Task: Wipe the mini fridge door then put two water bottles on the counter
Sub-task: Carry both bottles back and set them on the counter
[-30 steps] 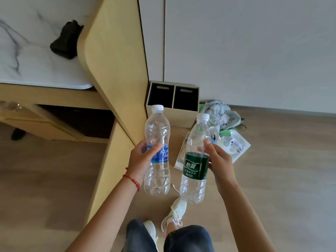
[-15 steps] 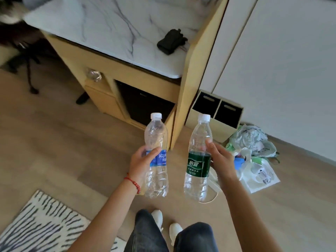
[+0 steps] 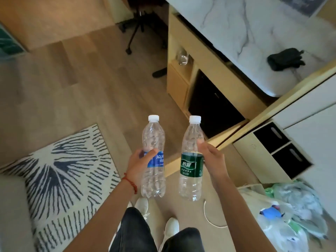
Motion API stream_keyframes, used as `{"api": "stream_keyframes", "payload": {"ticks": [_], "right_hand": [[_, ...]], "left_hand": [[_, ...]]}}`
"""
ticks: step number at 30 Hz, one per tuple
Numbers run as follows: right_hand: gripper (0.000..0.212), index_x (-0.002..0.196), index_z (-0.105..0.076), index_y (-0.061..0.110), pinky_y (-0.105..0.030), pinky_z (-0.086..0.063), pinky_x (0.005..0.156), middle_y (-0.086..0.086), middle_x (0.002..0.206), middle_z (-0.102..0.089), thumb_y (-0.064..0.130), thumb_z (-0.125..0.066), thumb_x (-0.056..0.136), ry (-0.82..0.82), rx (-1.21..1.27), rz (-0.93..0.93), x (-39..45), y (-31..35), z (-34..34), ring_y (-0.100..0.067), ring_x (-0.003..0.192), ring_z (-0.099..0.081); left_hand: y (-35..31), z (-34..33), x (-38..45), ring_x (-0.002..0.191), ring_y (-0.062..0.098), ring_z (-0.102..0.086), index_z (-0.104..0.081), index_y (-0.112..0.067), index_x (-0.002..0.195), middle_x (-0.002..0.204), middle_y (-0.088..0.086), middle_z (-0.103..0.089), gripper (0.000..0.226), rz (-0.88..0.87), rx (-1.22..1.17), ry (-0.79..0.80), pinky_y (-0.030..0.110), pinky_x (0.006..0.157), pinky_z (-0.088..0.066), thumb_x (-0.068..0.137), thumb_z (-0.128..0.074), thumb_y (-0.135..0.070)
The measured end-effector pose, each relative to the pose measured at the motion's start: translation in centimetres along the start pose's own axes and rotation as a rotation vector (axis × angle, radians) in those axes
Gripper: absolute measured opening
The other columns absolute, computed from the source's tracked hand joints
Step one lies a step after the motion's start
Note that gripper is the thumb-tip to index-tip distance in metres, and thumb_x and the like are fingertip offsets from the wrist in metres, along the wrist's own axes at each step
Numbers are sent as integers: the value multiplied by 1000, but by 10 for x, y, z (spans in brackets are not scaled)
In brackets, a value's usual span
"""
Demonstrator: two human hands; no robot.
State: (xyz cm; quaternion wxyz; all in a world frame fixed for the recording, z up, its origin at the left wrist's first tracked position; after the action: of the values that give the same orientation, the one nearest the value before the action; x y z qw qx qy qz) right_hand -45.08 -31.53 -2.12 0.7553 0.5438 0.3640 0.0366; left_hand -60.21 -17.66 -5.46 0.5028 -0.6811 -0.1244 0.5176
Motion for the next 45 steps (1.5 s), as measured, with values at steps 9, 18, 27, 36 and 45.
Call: {"api": "stream_keyframes", "payload": {"ticks": [9,18,27,36,45], "right_hand": [[30,101,-70,15,-17,-48,74,2,93,-71,38,-60,85,245,-149,34,3,23,-162,-9,86,-64],[13,81,-66,31,-20,-44,66,7,86,-69,41,-59,85,329,-163,39,11,59,-329,-4,79,-62],[12,83,-65,32,-23,-47,76,5,90,-69,43,-62,81,305,-194,21,57,91,-401,-6,85,-63],[10,76,-62,35,-24,-45,78,12,82,-66,43,-60,83,269,-149,32,156,159,-453,-3,81,-61],[34,105,-67,16,-18,-43,65,4,89,-67,42,-56,85,158,-92,68,229,230,-474,-1,78,-60]], "left_hand": [[9,146,24,77,21,-65,-61,-15,84,82,4,-68,13,-14,-185,-249,37,77,-50,80,-67,-26],[-19,294,71,78,23,-59,-55,-6,94,86,15,-61,26,-15,-205,-315,36,72,-47,80,-67,-24],[-74,349,147,76,21,-63,-57,-13,84,82,6,-66,14,-16,-209,-296,39,77,-49,81,-66,-24],[-163,356,263,83,23,-61,-57,-16,86,90,8,-65,36,-37,-162,-244,35,72,-47,68,-72,-43],[-255,346,358,71,18,-61,-57,-10,86,84,9,-63,22,-129,-52,-140,28,64,-50,79,-67,-28]]}}
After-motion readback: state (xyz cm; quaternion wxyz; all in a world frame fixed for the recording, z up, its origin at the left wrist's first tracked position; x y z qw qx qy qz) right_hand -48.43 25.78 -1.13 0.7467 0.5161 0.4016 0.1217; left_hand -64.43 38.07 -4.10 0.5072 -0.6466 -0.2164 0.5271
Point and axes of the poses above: each hand's wrist, its own x-axis towards the middle knuckle, its own z-axis out of the back of the hand, y = z × x, the point moved 2 cm from there along x, towards the middle knuckle
